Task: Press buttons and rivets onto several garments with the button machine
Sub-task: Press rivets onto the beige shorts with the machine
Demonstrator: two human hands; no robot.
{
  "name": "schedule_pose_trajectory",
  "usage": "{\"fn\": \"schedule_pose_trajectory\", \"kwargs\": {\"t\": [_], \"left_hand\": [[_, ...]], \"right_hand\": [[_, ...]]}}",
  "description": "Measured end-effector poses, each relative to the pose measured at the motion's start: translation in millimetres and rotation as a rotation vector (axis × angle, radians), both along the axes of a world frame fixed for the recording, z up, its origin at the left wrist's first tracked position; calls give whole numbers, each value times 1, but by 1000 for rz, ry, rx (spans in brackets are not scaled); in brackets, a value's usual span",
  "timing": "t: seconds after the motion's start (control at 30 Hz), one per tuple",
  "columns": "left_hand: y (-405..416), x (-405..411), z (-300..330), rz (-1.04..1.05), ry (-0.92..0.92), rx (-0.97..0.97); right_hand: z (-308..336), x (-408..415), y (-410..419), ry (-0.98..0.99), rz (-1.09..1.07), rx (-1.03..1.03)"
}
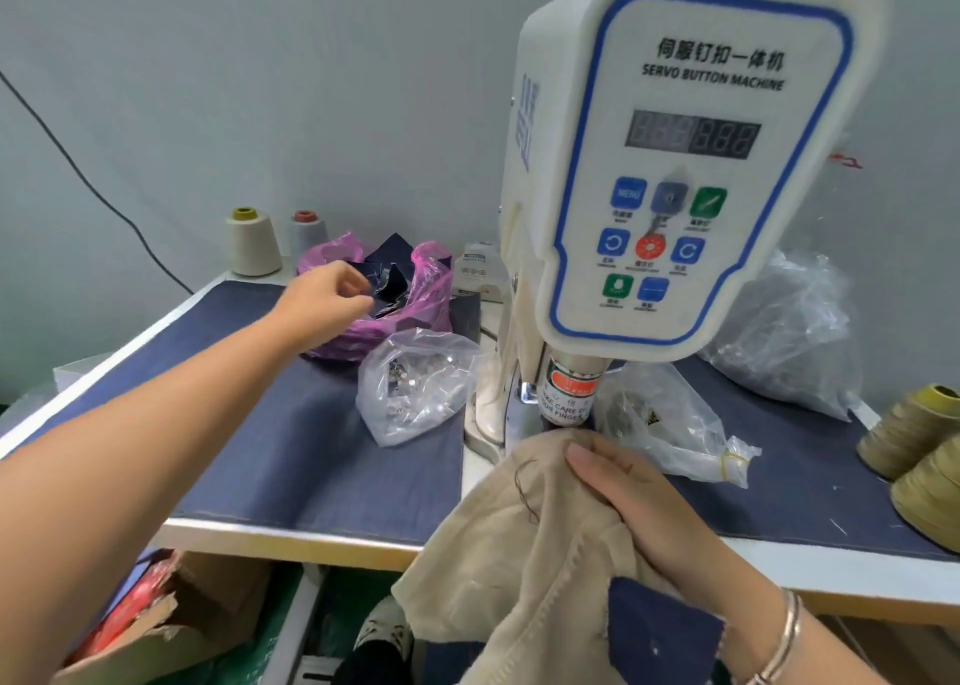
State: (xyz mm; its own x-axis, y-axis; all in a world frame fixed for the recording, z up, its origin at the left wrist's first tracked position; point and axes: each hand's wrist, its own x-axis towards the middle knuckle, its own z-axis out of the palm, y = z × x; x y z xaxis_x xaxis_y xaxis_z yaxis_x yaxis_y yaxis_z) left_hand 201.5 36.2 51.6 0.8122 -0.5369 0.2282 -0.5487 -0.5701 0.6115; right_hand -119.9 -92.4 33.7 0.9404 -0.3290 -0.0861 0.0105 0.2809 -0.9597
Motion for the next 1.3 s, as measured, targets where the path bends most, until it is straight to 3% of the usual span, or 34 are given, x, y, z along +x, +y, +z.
{"fn": "schedule_pose_trajectory", "kwargs": {"t": [0.13, 0.27, 0.37, 0.53, 0.57, 0.7, 0.77, 0.87, 1.03, 1.17, 1.3], "left_hand": [[-2, 34, -14, 219, -32, 357], [-7, 37, -26, 333, 70, 418], [-11, 38, -25, 371, 126, 257], [-11, 36, -7, 290, 256, -240], [-9, 36, -3, 261, 229, -205], [-4, 41, 2, 191, -48, 275], [-9, 45, -2, 128, -148, 385], [-21, 51, -11, 72, -140, 502], [-28, 56, -27, 215, -85, 658], [-29, 52, -29, 289, -144, 463], [-23, 58, -14, 210, 49, 35]], "right_hand": [[-7, 3, -1, 17, 5, -25], [-10, 3, -1, 39, 16, -90], [-14, 2, -2, 69, 25, -140], [-17, 1, -3, 69, 33, -168], [-18, 1, -2, 69, 38, -173], [-22, 1, -1, 78, 63, -213], [-22, 3, 0, 77, 68, -236], [-23, 6, 0, 59, 58, -248], [-25, 8, -3, 61, 76, -289], [-27, 7, -5, 61, 89, -325], [-26, 7, -4, 35, 94, -331]]}}
